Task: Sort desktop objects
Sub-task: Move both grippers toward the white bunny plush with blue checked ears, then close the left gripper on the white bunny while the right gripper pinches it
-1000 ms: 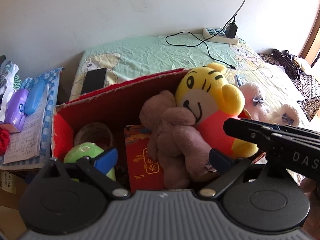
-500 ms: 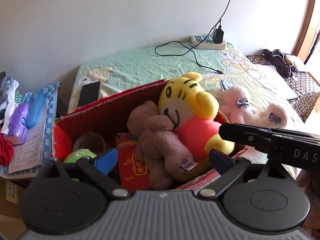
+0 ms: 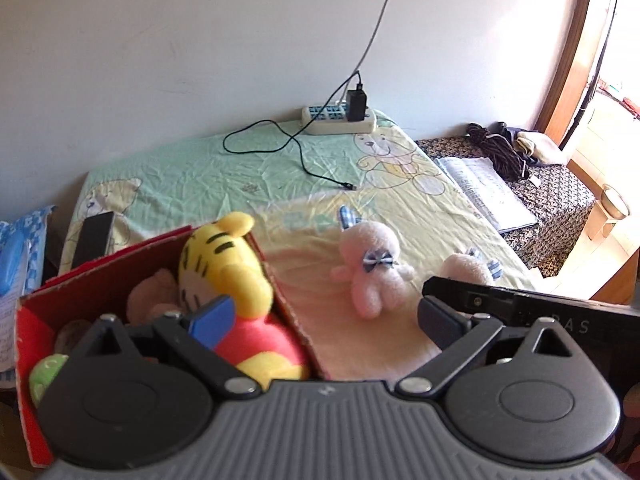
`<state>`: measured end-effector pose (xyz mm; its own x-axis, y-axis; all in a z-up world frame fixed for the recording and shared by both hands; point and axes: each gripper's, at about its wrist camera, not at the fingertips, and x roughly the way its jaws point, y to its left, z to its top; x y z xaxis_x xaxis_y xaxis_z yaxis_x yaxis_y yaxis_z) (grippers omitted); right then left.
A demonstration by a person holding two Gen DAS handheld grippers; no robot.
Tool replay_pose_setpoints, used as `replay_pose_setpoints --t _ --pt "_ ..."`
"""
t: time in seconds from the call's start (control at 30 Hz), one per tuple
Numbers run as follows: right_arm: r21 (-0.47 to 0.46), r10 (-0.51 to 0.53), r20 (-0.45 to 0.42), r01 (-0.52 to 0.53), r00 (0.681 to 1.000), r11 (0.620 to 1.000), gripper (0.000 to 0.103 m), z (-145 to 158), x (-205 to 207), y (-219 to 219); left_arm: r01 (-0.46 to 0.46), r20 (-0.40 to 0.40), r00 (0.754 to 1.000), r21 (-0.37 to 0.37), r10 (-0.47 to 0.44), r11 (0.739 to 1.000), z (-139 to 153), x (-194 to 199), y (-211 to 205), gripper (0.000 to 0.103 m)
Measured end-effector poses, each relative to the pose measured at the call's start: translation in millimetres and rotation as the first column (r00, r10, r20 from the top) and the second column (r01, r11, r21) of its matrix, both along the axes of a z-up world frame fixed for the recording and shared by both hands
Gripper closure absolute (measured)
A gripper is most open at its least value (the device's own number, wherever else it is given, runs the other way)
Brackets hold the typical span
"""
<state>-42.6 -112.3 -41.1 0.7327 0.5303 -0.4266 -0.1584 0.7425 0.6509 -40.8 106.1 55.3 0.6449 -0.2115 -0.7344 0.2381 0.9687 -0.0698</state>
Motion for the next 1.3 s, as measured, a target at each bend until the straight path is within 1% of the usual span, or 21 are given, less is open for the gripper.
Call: replay_pose_setpoints --t 0.17,0.27,0.4,0.5,0.6,0.7,0.9,1.0,1.1,1.17,1.2,1.3 --pt "-0.015 -0.057 -0.048 0.056 0.997 0.998 0.072 -15.4 3.1 -43.5 0.044 -0.006 0.999 0.011 -0.044 0.999 -11.1 13.0 -40.7 0.005" --pt "-0.022 -0.096 -0.106 0.095 0.990 0.995 0.071 -29.9 7.2 -69.2 0.068 -0.015 0.998 -0.004 -0.069 0.998 -23.0 24.1 -61.2 0.005" --pt "-0.003 -0.134 -0.188 0.135 0.973 0.991 0.068 -50.0 12.1 -96.6 0.097 -0.069 0.993 -0.046 -0.100 0.994 -45.1 38.8 -80.0 0.005" --pt "0.008 -0.150 -0.236 0.156 0.960 0.988 0.068 -62.6 14.2 -112.1 0.099 -0.110 0.988 -0.071 -0.107 0.992 -62.3 47.4 -91.3 0.005" --pt "0.036 -0.153 -0.283 0.170 0.947 0.985 0.065 -73.8 17.4 -125.1 0.110 -0.142 0.982 -0.095 -0.123 0.989 -74.3 54.2 -101.4 0.005" --pt "0.065 -0.155 -0.325 0.185 0.933 0.981 0.065 -84.2 20.8 -136.6 0.143 -0.160 0.974 -0.098 -0.158 0.985 -83.3 58.1 -115.7 0.005" --pt "0.142 -0.149 -0.402 0.222 0.904 0.965 0.065 -103.7 28.1 -154.4 0.243 -0.187 0.946 -0.129 -0.264 0.961 -101.2 74.5 -145.4 0.005" --pt "0.181 -0.147 -0.425 0.243 0.893 0.953 0.064 -110.3 35.6 -161.4 0.278 -0.187 0.936 -0.122 -0.297 0.953 -108.4 88.4 -159.0 0.005" --pt "0.203 -0.135 -0.438 0.244 0.889 0.948 0.060 -113.9 43.5 -164.1 0.297 -0.197 0.929 -0.114 -0.315 0.948 -116.5 102.3 -169.1 0.009" --pt "0.195 -0.155 -0.437 0.261 0.886 0.945 0.060 -113.5 47.6 -167.3 0.310 -0.206 0.923 -0.108 -0.326 0.945 -122.6 109.7 -174.6 0.009" --pt "0.193 -0.158 -0.435 0.263 0.887 0.945 0.060 -113.6 49.7 -169.1 0.310 -0.208 0.922 -0.113 -0.328 0.944 -124.4 112.7 -175.3 0.009" --pt "0.238 -0.133 -0.436 0.257 0.890 0.937 0.060 -117.2 57.2 -173.8 0.310 -0.240 0.910 -0.146 -0.337 0.940 -132.2 122.7 -175.0 0.011"
